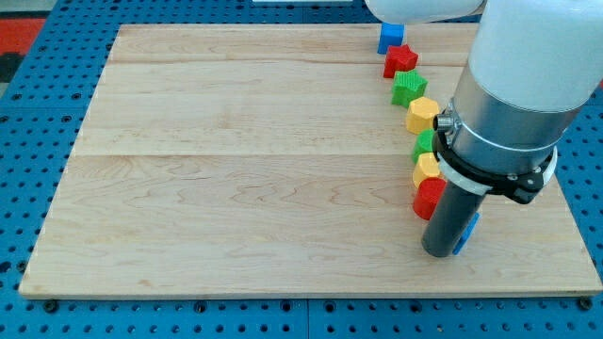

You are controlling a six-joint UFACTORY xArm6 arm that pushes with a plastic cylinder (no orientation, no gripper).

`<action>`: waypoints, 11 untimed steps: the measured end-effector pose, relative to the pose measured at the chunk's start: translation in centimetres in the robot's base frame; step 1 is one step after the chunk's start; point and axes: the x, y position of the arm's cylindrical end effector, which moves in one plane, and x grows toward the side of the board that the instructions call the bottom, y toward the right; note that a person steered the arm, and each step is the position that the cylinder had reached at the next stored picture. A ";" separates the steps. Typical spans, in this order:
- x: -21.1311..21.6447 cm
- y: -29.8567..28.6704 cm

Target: Push the blue triangle slightly left

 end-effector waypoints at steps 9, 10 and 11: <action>-1.5 3.9; -3.1 -5.8; -3.4 -12.7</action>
